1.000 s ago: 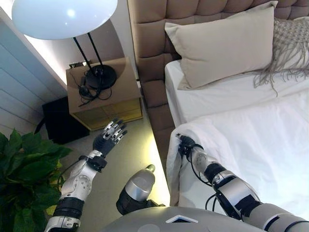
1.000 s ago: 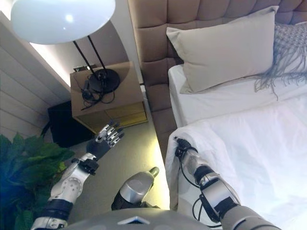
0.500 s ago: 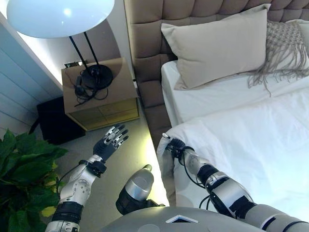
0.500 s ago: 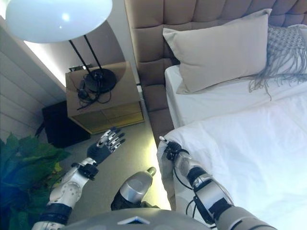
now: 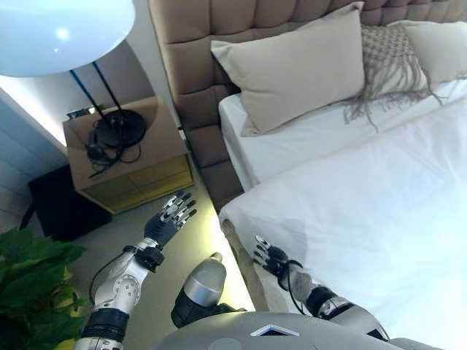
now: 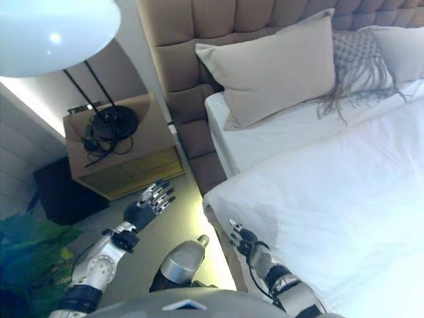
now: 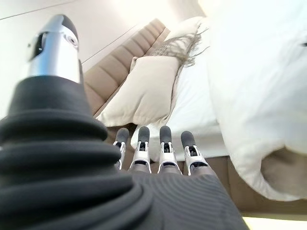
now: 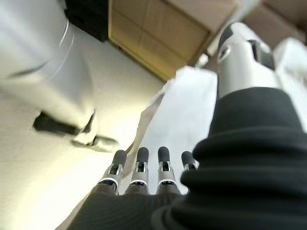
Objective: Make the bed neatly
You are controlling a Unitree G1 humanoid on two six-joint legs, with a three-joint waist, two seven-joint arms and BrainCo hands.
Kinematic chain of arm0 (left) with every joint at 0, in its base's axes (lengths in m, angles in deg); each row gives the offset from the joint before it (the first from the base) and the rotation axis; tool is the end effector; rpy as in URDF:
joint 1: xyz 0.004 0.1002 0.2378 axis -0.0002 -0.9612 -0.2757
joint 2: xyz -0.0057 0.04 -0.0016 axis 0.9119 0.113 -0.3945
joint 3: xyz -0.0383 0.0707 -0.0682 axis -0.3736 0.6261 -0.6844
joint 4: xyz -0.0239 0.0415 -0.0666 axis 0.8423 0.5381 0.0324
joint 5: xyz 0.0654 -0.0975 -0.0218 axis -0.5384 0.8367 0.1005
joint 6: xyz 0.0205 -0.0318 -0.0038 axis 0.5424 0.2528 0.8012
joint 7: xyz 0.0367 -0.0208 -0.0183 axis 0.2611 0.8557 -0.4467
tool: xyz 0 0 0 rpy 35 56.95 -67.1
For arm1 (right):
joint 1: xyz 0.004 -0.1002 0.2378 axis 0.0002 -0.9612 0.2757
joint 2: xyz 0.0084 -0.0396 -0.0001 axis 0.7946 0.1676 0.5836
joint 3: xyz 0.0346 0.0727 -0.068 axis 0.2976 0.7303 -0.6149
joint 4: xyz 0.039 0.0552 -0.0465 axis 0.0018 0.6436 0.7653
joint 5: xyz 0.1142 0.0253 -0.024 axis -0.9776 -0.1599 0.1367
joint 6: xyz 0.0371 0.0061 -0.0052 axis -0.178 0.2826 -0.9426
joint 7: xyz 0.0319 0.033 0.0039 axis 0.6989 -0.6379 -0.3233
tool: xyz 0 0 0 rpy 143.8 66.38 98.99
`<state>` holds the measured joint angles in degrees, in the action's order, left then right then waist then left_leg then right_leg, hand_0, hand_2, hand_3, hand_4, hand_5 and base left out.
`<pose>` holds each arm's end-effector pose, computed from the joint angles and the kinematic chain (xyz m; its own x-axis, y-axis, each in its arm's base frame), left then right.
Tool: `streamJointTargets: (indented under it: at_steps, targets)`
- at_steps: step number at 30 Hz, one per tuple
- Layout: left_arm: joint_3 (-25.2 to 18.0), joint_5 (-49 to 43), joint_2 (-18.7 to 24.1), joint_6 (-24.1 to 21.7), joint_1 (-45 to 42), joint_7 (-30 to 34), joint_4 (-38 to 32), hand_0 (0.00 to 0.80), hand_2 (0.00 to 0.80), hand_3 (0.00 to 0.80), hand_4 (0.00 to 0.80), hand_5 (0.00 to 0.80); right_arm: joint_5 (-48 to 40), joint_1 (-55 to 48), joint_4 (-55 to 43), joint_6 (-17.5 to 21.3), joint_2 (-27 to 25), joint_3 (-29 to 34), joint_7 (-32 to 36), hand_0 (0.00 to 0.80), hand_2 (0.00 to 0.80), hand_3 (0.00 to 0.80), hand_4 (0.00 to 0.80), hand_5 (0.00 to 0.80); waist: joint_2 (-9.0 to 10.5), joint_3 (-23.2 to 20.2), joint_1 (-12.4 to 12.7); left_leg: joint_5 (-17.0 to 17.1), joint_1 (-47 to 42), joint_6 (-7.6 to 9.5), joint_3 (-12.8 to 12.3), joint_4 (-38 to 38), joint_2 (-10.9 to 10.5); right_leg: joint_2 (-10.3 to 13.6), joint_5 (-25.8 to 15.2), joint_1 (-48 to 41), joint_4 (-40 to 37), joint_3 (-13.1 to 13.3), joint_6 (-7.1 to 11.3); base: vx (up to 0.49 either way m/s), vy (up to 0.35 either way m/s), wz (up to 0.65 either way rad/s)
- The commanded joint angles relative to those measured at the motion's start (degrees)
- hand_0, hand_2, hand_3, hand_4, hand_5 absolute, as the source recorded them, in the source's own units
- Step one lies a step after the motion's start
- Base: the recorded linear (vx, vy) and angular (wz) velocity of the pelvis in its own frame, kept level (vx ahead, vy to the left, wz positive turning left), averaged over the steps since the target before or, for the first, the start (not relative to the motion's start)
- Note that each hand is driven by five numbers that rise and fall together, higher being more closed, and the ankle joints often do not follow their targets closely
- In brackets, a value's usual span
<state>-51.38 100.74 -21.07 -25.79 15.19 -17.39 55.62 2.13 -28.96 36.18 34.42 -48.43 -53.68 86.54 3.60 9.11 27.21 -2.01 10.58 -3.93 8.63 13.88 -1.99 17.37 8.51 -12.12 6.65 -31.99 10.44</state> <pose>0.1681 0.2241 -0.0314 0.9000 -0.3592 -0.2469 0.1469 0.7833 -0.6041 0.1410 -0.1362 -0.1257 0.4945 0.2240 -0.8398 0.3813 0.8123 0.4412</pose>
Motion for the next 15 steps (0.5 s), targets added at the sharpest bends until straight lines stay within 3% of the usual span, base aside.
streamJointTargets:
  at_steps: [1,8,15]
  targets:
    - [2.21,-0.21,-1.40,-3.82,-1.44,0.03,-3.23,0.000,0.000,0.000,0.000,0.000,-2.69,0.12,0.16,-0.46,-2.26,1.09,1.95,0.000,0.000,0.000,0.000,0.000,-3.43,-4.12,-0.05,3.70,-7.02,-1.23,0.04,-9.77,5.83,4.14,-9.17,2.73,2.12,1.18,1.67,-0.055,0.004,-0.13]
    - [1.91,0.10,-2.30,-4.99,-1.78,-1.13,-3.24,0.000,0.000,0.000,0.000,0.000,-6.02,-2.74,-1.31,3.95,-3.10,3.27,2.72,0.000,0.000,0.000,0.000,0.000,-3.84,-4.46,-2.38,4.12,-8.37,-1.37,-1.16,-11.07,6.48,3.60,-9.17,3.49,2.06,2.28,1.46,-0.043,-0.012,-0.03]
    - [1.04,-0.20,-2.52,-6.49,-3.22,-3.80,-4.19,0.000,0.000,0.000,0.000,0.000,-4.55,-10.03,-20.76,10.19,-5.76,6.23,-1.32,0.000,0.000,0.000,0.000,0.000,-3.67,-4.77,-7.59,5.32,-9.29,-1.07,-4.73,-12.27,7.31,2.98,-10.90,5.05,0.69,4.10,0.94,-0.074,-0.020,-0.17]
